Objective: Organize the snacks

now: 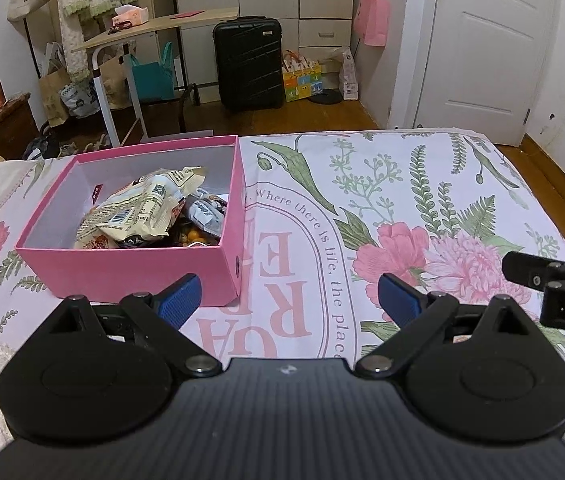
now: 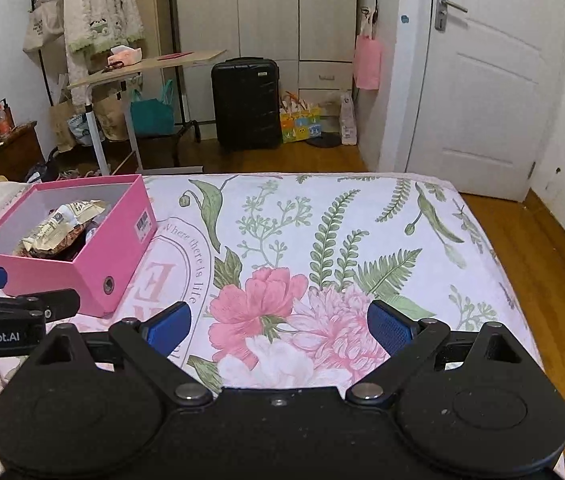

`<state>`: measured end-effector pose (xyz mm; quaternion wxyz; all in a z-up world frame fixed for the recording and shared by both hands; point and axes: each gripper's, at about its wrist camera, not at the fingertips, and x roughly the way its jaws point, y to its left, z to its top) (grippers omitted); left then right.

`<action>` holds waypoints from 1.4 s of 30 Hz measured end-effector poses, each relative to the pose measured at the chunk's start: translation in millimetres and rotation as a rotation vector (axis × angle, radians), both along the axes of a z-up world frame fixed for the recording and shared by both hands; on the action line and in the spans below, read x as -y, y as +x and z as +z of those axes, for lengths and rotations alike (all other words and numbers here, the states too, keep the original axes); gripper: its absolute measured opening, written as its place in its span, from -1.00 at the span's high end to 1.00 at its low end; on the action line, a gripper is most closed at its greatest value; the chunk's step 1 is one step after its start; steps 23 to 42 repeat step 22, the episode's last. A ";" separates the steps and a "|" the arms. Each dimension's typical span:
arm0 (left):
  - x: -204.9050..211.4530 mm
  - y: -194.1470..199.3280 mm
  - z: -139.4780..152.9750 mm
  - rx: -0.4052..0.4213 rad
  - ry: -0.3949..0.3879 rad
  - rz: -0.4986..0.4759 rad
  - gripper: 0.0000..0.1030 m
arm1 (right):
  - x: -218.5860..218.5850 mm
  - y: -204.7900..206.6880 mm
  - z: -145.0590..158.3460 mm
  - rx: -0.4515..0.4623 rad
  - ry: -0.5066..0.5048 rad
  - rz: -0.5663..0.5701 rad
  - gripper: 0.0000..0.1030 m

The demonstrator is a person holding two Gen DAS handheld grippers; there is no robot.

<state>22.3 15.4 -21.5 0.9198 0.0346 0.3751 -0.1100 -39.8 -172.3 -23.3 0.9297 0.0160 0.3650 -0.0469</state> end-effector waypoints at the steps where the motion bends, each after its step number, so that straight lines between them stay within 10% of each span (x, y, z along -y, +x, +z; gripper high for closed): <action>1: -0.2 -0.1 0.5 0.001 -0.004 0.002 -0.86 | 0.2 0.7 -0.2 -0.002 0.001 0.000 -0.88; 42: 1.1 -1.4 0.2 0.014 0.000 -0.004 -0.86 | 6.1 4.2 -4.5 -0.018 0.030 -0.010 -0.88</action>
